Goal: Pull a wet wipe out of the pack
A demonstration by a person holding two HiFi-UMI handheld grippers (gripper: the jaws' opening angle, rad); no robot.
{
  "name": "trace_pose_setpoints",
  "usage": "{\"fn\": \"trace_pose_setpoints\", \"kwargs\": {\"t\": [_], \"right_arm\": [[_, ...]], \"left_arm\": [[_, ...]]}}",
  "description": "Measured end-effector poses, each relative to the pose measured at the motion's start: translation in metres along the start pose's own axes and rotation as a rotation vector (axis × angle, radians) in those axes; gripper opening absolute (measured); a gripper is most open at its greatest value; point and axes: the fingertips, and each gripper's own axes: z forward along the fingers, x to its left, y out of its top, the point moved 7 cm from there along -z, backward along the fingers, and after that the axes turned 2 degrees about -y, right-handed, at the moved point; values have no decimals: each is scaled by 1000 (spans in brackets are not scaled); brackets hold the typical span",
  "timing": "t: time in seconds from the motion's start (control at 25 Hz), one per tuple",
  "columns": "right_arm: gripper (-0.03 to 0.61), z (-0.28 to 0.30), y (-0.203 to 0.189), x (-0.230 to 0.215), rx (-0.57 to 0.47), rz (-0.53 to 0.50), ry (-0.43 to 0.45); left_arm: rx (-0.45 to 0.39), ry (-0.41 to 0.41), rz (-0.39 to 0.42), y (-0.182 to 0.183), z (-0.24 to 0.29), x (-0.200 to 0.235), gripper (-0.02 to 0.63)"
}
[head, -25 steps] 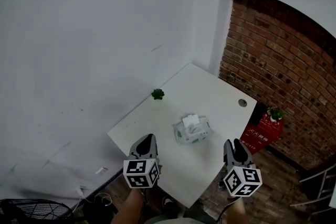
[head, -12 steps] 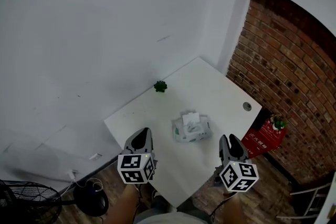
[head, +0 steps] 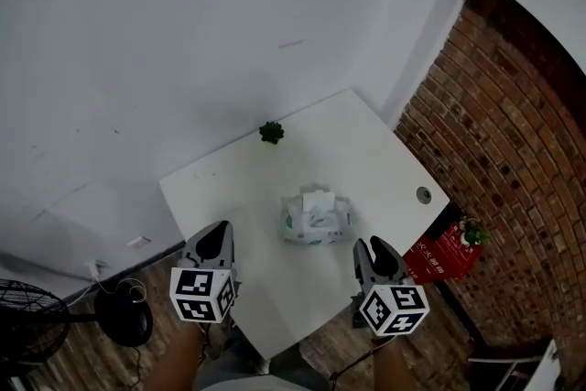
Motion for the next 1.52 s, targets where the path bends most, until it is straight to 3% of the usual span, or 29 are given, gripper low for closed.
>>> {"fn": "trace_pose_setpoints", "kwargs": {"t": [0.76, 1.52], "right_arm": [[121, 85, -23, -35, 250, -255, 312], [109, 148, -36, -39, 472, -528, 566]], "left_arm": [[70, 208, -63, -44, -2, 11, 0], [66, 378, -151, -63, -11, 17, 0]]}}
